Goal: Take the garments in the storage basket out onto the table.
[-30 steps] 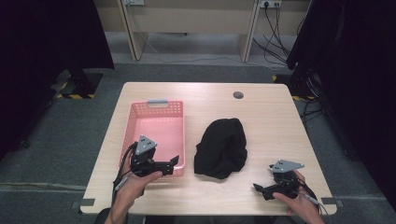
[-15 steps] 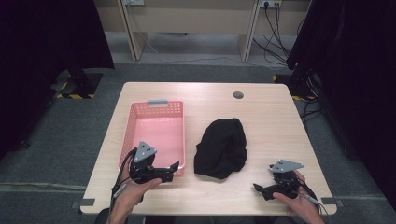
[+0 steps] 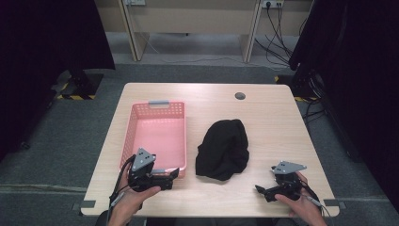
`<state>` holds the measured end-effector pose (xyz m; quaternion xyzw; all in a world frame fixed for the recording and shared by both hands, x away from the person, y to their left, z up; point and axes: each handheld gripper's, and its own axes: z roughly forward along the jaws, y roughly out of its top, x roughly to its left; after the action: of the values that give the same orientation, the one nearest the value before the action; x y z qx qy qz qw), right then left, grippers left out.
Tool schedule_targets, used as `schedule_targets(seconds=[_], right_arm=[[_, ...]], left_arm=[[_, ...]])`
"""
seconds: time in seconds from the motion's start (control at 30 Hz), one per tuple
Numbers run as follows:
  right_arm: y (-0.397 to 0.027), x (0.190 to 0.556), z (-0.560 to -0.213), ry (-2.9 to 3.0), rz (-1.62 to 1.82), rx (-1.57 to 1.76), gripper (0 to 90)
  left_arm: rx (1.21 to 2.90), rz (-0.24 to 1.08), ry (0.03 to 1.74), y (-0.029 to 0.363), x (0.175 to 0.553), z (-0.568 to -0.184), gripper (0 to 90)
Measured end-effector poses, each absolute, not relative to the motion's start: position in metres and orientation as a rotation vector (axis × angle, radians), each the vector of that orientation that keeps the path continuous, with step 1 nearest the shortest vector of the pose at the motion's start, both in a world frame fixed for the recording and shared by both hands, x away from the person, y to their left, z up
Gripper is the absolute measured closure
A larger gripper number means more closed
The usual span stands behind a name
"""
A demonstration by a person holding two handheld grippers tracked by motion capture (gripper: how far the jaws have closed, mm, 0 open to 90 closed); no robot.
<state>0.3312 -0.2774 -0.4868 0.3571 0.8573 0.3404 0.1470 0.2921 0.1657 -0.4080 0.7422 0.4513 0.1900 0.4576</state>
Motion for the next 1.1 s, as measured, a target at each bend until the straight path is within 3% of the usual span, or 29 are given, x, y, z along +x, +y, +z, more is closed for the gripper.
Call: schedule_targets(seconds=[1.1], right_arm=[[-0.277,0.331,-0.487,2.465,0.981,1.028,0.8]], left_arm=[[1.853,0.430,1.069,0.162,0.259,-0.425,3.9]])
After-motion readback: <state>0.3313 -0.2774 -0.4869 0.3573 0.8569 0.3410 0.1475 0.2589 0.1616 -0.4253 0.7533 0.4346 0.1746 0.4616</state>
